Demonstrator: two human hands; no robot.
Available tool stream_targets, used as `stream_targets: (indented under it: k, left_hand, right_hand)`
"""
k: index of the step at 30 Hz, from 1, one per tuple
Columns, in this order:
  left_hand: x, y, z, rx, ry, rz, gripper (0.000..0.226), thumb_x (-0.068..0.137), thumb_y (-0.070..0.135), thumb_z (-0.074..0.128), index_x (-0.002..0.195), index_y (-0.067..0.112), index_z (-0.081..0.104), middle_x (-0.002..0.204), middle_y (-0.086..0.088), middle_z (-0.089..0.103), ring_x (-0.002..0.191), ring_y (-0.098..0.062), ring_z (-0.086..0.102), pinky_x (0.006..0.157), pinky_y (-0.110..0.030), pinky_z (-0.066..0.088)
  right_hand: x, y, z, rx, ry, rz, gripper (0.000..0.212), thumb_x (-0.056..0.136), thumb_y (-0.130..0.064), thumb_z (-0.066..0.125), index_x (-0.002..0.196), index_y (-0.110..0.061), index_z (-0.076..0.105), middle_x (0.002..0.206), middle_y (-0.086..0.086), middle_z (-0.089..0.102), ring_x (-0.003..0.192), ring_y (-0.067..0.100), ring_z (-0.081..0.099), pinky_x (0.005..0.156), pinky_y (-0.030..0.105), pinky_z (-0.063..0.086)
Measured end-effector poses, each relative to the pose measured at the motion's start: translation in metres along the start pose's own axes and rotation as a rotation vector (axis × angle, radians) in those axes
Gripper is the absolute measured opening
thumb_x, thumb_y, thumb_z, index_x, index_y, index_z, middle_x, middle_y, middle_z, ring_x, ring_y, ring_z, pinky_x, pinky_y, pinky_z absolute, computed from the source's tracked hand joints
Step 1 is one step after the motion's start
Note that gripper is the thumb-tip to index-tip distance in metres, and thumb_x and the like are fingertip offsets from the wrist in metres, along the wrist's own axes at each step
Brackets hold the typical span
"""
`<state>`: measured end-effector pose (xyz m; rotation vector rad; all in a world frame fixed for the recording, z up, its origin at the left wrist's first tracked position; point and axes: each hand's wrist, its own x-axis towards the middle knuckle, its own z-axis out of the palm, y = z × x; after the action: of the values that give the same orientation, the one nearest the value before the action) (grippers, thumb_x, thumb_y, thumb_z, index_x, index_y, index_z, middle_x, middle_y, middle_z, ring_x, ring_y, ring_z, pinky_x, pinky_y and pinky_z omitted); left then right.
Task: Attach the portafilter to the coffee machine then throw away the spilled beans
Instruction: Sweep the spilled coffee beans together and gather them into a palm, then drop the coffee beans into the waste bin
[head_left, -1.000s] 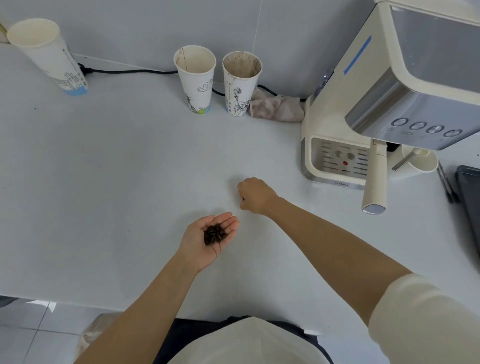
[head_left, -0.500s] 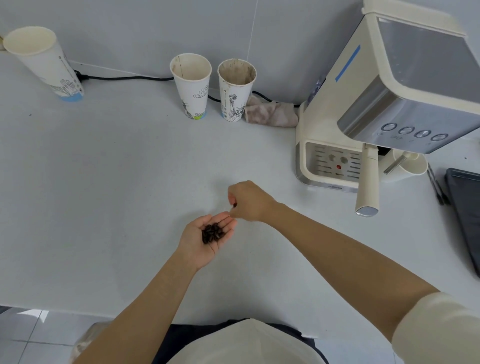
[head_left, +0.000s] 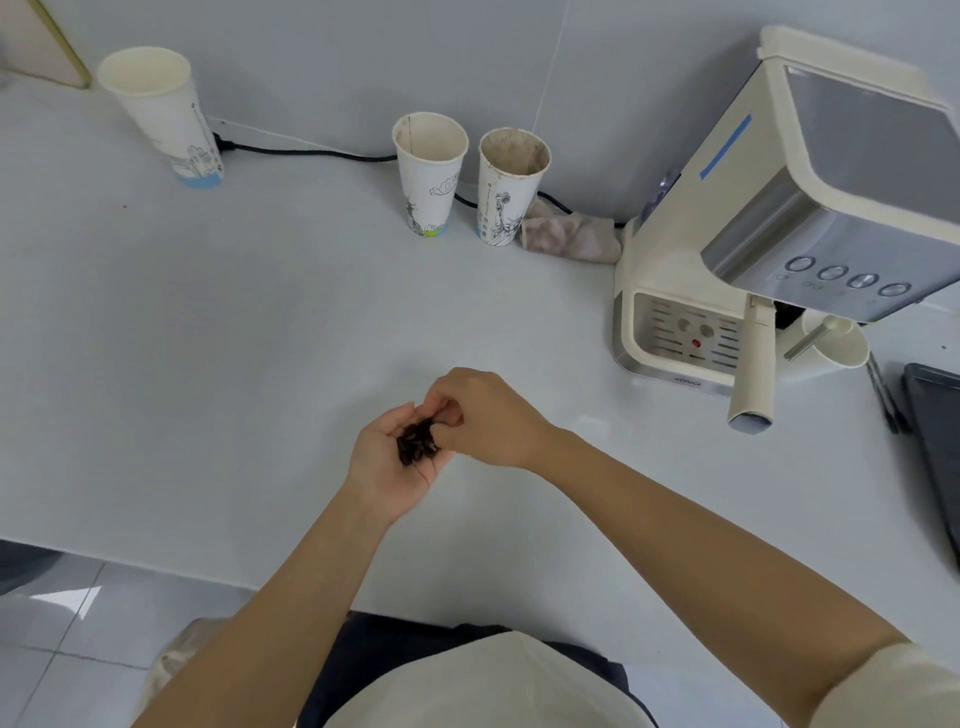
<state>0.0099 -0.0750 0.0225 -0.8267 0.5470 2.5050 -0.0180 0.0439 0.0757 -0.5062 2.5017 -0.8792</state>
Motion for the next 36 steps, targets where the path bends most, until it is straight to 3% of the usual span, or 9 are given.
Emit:
stream_targets:
  k: [4, 8, 12, 16, 20, 24, 28, 31, 36]
  left_hand:
    - [-0.016, 0.006, -0.014, -0.040, -0.076, 0.072, 0.048, 0.093, 0.016, 0.033, 0.078, -0.006, 0.073, 0.088, -0.019, 0.075, 0.083, -0.027, 0.072, 0.071, -0.037, 0.060]
    - [-0.037, 0.011, -0.033, -0.091, -0.073, 0.203, 0.045, 0.092, 0.019, 0.033, 0.091, -0.005, 0.071, 0.101, -0.020, 0.071, 0.099, -0.028, 0.067, 0.083, -0.038, 0.057]
    - [-0.065, 0.010, -0.054, -0.176, -0.023, 0.346, 0.047, 0.093, 0.020, 0.031, 0.089, -0.001, 0.073, 0.095, -0.014, 0.074, 0.092, -0.023, 0.070, 0.082, -0.036, 0.057]
    - [-0.096, 0.005, -0.072, -0.257, 0.033, 0.488, 0.043, 0.093, 0.021, 0.032, 0.098, -0.001, 0.069, 0.094, -0.010, 0.074, 0.089, -0.020, 0.070, 0.086, -0.033, 0.056]
    - [-0.120, -0.006, -0.084, -0.313, 0.137, 0.609, 0.046, 0.095, 0.020, 0.030, 0.095, 0.002, 0.071, 0.095, -0.008, 0.075, 0.099, -0.019, 0.066, 0.090, -0.032, 0.051]
    - [-0.135, -0.025, -0.092, -0.377, 0.256, 0.721, 0.040, 0.096, 0.019, 0.029, 0.102, 0.002, 0.064, 0.097, -0.007, 0.073, 0.104, -0.019, 0.062, 0.092, -0.032, 0.048]
    - [-0.146, -0.051, -0.105, -0.450, 0.389, 0.819, 0.033, 0.093, 0.016, 0.037, 0.096, 0.003, 0.068, 0.096, -0.006, 0.071, 0.094, -0.016, 0.067, 0.081, -0.025, 0.054]
    - [-0.153, -0.073, -0.118, -0.535, 0.431, 0.877, 0.034, 0.092, 0.014, 0.040, 0.085, 0.004, 0.072, 0.083, -0.005, 0.074, 0.083, -0.015, 0.071, 0.078, -0.025, 0.055]
    - [-0.154, -0.104, -0.143, -0.670, 0.545, 0.919, 0.029, 0.092, 0.014, 0.040, 0.100, -0.001, 0.063, 0.097, -0.010, 0.067, 0.097, -0.020, 0.064, 0.101, -0.032, 0.045]
  right_hand:
    - [-0.005, -0.014, 0.013, 0.199, 0.092, 0.027, 0.027, 0.086, -0.007, 0.057, 0.113, -0.004, 0.060, 0.114, 0.012, 0.063, 0.096, 0.015, 0.058, 0.081, 0.020, 0.044]
    - [-0.010, -0.031, 0.036, 0.465, 0.134, 0.079, 0.030, 0.094, -0.014, 0.049, 0.123, -0.007, 0.056, 0.126, 0.008, 0.059, 0.112, 0.011, 0.052, 0.087, 0.011, 0.040]
    - [-0.015, -0.049, 0.067, 0.700, 0.114, 0.074, 0.028, 0.097, -0.008, 0.041, 0.120, -0.006, 0.058, 0.117, 0.004, 0.061, 0.102, 0.004, 0.054, 0.080, 0.001, 0.042]
    - [-0.021, -0.069, 0.095, 0.858, 0.053, -0.002, 0.030, 0.095, 0.004, 0.036, 0.108, 0.000, 0.063, 0.087, -0.017, 0.066, 0.082, -0.015, 0.059, 0.075, 0.001, 0.045]
    - [-0.026, -0.082, 0.122, 0.921, -0.047, 0.027, 0.029, 0.097, -0.002, 0.037, 0.117, -0.001, 0.058, 0.105, -0.001, 0.061, 0.094, -0.005, 0.057, 0.081, 0.002, 0.046]
    - [-0.036, -0.088, 0.146, 0.995, -0.151, 0.105, 0.028, 0.098, -0.008, 0.038, 0.116, -0.004, 0.060, 0.106, -0.004, 0.062, 0.099, 0.003, 0.058, 0.080, 0.004, 0.049]
    - [-0.052, -0.083, 0.173, 1.018, -0.295, 0.105, 0.037, 0.098, -0.009, 0.038, 0.086, -0.019, 0.072, 0.074, -0.017, 0.069, 0.071, -0.011, 0.063, 0.062, 0.002, 0.049]
    - [-0.066, -0.078, 0.195, 1.004, -0.368, 0.129, 0.042, 0.096, -0.010, 0.040, 0.071, -0.028, 0.069, 0.072, -0.015, 0.067, 0.069, -0.010, 0.062, 0.062, 0.004, 0.050]
    - [-0.085, -0.060, 0.233, 0.976, -0.495, 0.205, 0.038, 0.094, -0.020, 0.043, 0.068, -0.032, 0.069, 0.074, -0.014, 0.068, 0.075, -0.004, 0.063, 0.066, 0.012, 0.050]
